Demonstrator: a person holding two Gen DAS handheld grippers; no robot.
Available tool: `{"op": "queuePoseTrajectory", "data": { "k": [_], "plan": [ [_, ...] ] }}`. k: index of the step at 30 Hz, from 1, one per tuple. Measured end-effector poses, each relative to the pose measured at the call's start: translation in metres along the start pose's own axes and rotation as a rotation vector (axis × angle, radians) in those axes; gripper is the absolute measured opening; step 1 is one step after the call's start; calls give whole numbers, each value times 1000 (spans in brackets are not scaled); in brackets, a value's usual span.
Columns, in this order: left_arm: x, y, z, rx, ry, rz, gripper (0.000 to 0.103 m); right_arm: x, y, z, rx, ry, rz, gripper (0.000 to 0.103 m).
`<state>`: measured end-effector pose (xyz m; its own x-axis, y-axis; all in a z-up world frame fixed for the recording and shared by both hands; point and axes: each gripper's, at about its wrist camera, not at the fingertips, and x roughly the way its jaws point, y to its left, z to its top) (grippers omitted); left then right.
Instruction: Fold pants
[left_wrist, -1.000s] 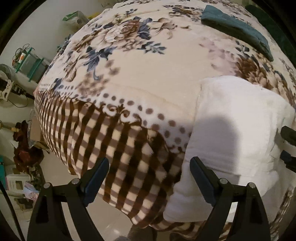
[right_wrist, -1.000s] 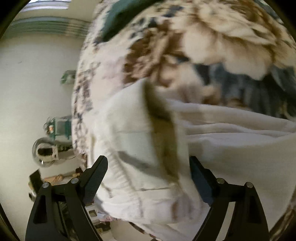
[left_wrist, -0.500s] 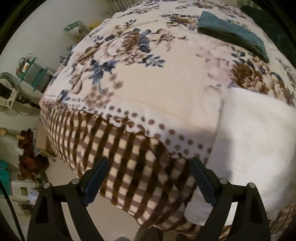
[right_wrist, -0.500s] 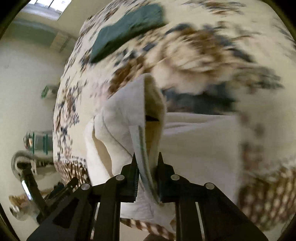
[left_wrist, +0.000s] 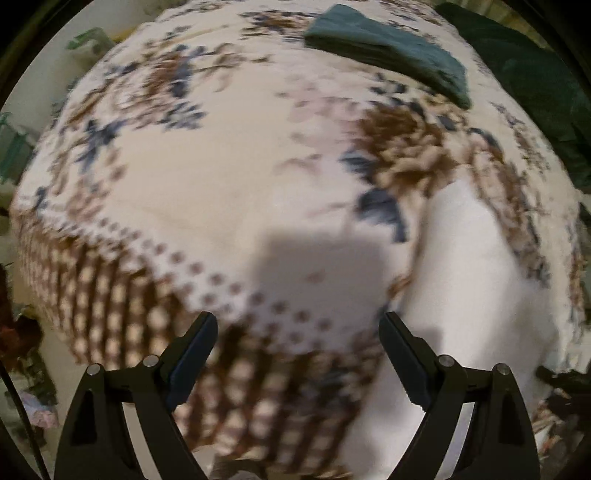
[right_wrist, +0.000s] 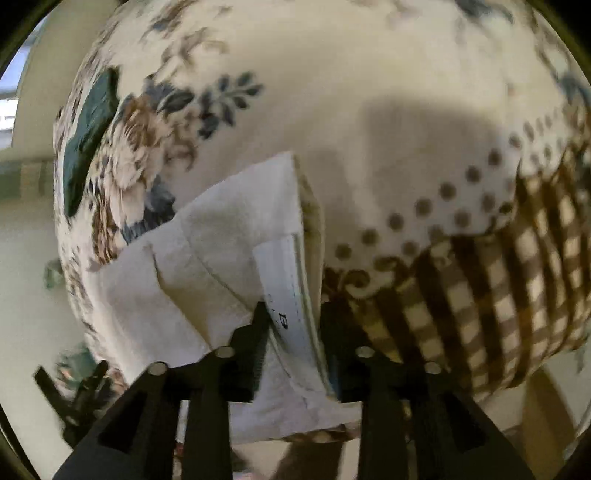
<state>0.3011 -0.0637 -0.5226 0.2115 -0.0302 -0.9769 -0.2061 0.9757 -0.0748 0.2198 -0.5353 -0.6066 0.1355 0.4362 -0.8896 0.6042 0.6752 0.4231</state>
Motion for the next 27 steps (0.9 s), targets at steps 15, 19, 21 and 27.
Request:
{"op": "queuePoseTrajectory", "data": {
  "k": [15, 19, 21, 27],
  "plan": [
    [101, -61, 89, 100, 170, -179, 63, 29, 11, 40, -102, -6, -62, 40],
    [88, -49, 87, 16, 193, -234, 63, 23, 16, 36, -108, 26, -74, 53],
    [60, -52, 76, 71, 147, -224, 63, 8, 8, 29, -66, 21, -26, 59],
    [11, -60, 6, 155, 142, -293, 67, -10, -41, -57, 164, 73, 107, 72]
  ]
}}
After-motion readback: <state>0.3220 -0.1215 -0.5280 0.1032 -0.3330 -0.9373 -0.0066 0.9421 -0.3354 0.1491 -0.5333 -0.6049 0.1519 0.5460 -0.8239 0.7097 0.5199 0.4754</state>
